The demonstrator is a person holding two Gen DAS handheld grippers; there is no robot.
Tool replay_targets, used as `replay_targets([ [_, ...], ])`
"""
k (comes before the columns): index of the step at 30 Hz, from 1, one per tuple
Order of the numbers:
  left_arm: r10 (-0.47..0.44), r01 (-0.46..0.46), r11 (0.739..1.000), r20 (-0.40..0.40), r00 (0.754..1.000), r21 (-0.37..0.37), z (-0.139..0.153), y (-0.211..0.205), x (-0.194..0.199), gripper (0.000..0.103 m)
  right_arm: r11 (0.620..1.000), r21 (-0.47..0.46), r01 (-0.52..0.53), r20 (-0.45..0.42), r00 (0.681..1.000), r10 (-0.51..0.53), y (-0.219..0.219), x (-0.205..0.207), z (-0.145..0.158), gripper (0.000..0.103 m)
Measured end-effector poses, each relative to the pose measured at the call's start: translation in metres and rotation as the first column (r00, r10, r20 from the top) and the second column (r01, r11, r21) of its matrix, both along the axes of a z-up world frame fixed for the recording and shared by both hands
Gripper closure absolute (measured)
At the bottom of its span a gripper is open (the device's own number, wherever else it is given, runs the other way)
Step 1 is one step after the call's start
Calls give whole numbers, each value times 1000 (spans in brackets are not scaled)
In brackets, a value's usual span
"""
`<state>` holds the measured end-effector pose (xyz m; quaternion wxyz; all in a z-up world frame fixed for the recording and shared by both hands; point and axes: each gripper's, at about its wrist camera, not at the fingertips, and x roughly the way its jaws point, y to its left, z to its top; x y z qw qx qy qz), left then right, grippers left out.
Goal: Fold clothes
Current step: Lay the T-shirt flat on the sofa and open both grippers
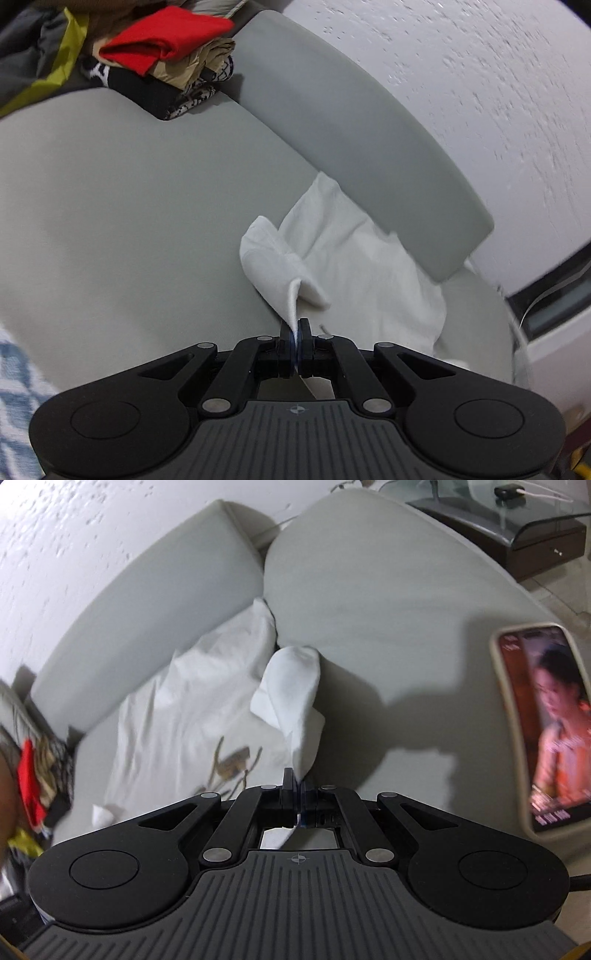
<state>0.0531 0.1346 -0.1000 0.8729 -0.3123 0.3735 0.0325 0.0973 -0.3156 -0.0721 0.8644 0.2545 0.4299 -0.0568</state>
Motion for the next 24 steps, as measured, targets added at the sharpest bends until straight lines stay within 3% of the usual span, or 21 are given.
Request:
replay_targets([
  [6, -43, 57, 991, -110, 993, 122, -28, -18, -6, 102, 997, -65, -48, -104, 994, 41, 2, -31, -35, 102],
  [7, -50, 69, 986, -125, 991, 153, -29, -22, -4, 102, 996, -69, -59, -121, 991, 50, 2, -33, -40, 97],
  [8, -56, 82, 979, -139, 989, 186, -29, -27, -2, 101, 994, -78, -71, -143, 988, 59, 3, -35, -42, 84],
  [9, -56, 87, 972, -144, 988, 217, -27, -30, -1, 95, 993, -86, -83, -165, 984, 68, 3, -36, -44, 79],
  [10, -53, 87, 965, -141, 989, 249, -21, -32, -1, 82, 992, -90, -86, -176, 982, 70, 3, -39, -42, 62],
  [11, -48, 85, 956, -138, 989, 282, -15, -35, -2, 75, 993, -80, -90, -166, 983, 76, 2, -46, -36, 55],
  [12, -50, 85, 948, -120, 992, 308, -7, -38, -8, 67, 993, -71, -91, -145, 986, 80, 0, -51, -31, 55],
  [14, -60, 83, 931, -76, 995, 354, 7, -44, -21, 66, 993, -72, -95, -114, 990, 87, -4, -57, -25, 54],
  [16, -129, 134, 935, -37, 991, 329, 14, -55, -23, 66, 992, -68, -110, -82, 991, 104, -5, -54, -24, 54],
  [18, -236, 234, 938, -23, 971, 257, 8, -71, -14, 67, 990, -64, -124, -49, 991, 121, -6, -50, -24, 54],
  [24, -436, 444, 875, -83, 896, 191, -31, -127, 19, 76, 998, -45, -44, 58, 997, 46, -28, -8, -19, 59],
])
